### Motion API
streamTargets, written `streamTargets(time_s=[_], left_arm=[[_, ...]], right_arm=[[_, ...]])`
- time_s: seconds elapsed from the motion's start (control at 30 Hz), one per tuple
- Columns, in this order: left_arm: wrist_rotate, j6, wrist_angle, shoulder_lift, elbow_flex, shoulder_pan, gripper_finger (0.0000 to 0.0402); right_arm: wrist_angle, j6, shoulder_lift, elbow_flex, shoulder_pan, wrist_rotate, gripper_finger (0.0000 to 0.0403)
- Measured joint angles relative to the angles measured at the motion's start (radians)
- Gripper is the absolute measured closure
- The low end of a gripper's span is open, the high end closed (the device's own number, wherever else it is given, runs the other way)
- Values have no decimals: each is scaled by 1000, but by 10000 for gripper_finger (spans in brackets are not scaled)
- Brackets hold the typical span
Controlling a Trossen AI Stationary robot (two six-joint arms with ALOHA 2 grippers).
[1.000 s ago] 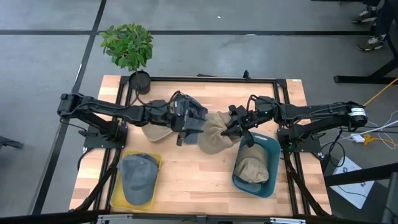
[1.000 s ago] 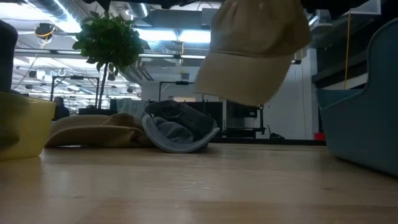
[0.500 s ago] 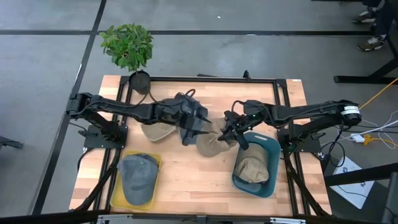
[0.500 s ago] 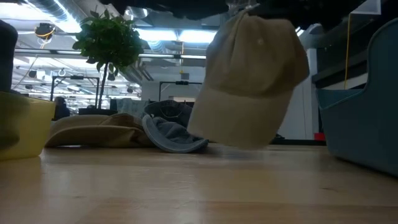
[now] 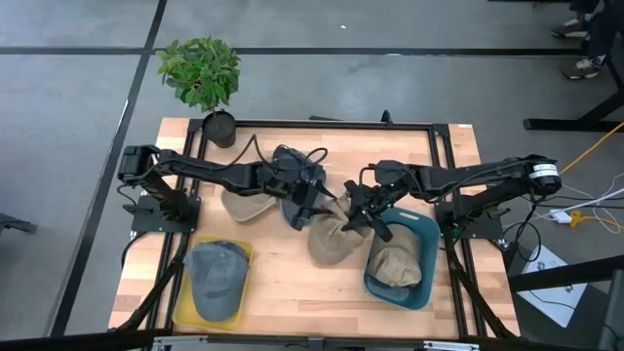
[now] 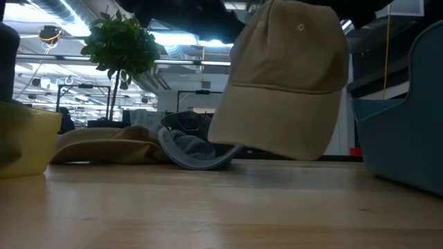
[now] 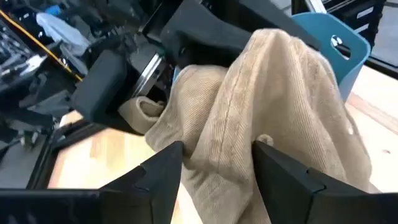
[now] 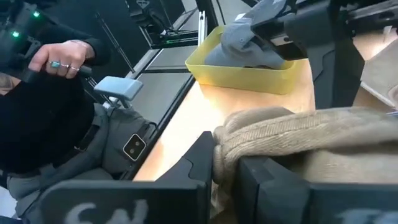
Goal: Pick & Place hat
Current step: Put the right brown cap into the blue bin
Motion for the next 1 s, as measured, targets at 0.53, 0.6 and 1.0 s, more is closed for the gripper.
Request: streamTargets(time_s=[0.53, 0.6, 1.0], left_arm=[[323, -42, -242, -92, 0, 5, 396], [395, -81, -261, -112, 0, 16, 396], [626, -381, -296, -199, 0, 170, 397]], right_arm=[[-104, 2, 0, 2, -10, 5, 326], [-110, 2, 0, 2, -17, 13, 325], [-141, -42, 0, 2, -26, 309, 272]])
